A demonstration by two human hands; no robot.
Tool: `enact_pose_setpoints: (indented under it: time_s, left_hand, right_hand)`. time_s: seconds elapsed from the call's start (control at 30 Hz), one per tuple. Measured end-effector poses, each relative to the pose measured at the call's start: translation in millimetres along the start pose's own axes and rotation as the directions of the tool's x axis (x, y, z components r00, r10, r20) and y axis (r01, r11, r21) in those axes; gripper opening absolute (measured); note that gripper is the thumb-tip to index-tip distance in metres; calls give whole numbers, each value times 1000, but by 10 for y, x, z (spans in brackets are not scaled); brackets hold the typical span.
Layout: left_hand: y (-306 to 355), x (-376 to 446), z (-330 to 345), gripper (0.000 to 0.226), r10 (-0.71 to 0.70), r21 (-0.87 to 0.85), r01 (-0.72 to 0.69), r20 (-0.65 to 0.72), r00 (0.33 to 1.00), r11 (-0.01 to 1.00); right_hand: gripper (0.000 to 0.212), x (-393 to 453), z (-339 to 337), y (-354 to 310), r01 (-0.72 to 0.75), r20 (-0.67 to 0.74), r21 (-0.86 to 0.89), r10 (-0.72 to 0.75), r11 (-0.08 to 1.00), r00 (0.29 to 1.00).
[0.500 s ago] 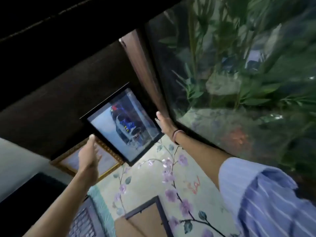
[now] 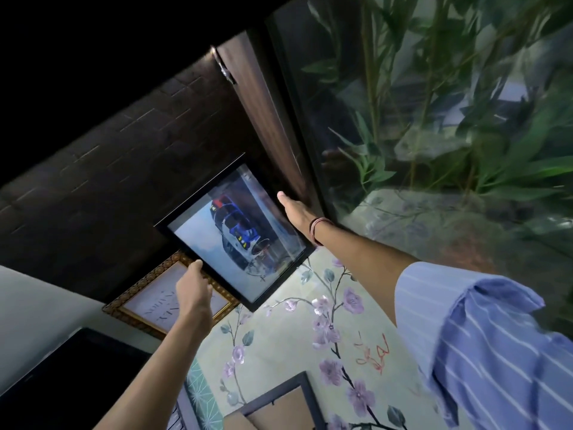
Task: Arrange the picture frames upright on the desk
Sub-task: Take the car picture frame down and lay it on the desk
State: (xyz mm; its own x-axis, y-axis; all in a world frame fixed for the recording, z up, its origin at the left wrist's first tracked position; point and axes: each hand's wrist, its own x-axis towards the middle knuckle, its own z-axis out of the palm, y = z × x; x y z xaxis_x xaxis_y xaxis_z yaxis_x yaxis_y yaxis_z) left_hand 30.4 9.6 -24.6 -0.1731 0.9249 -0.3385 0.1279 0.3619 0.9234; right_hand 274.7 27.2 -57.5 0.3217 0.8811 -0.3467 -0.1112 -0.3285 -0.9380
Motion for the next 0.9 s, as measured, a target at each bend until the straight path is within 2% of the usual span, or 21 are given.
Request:
enact_pose_setpoints:
  time_s: [0.07,0.2,0.37,0.4,0.47,0.53,0.6,0.67,0.73,0.8,0.9]
  left_hand:
    - [-35,-4,40,35,-18,-11,18,18,1000,1000]
    - [-61,-34,78,47,-45,-33,46,35,998,998]
    - [-22,-200,-15,33,15,48,-20,96,995,999]
    - [-8,-244,-60,36,36,70,-44,107,994,997]
    - [29,-369,-196,47,76,96,-91,149,986,991]
    - [81,-521,-338,46,90,70,-104,178,980,992]
    - [153,-745,-498,45,93,52,-105,198,976,993]
    - [209,-953,-675,48,90,50,-103,224,970,993]
    - [264,-1099,-898,46,74,39,-86,241,968,996]
    - [273,-1184,-1185,41,65,24,-74,273,960,997]
    - [214,-1356,-1660,30,4,57,-25,346,938,998]
  right_hand:
    - [67,13,-3,43,-1,17,4,1,1000,1000]
    - [62,-17,-13,88,-12,6,29,12,1000,1000]
    - [51,-216,-113,142,38,-27,92,-36,995,999]
    - [48,-289,-152,159,47,-45,95,-42,994,998]
    - [45,-488,-211,204,62,-97,80,-55,995,994]
    - [45,-677,-238,313,61,-127,57,-54,996,991]
    - [36,-924,-225,433,34,-88,76,-27,997,996]
    - [21,-1192,-160,561,6,-33,171,0,985,999]
    - [23,-1466,-44,674,-59,31,328,52,943,998]
    - [22,-1697,111,799,-90,33,398,84,913,996]
    - [23,-1921,400,1115,-117,-42,316,137,941,990]
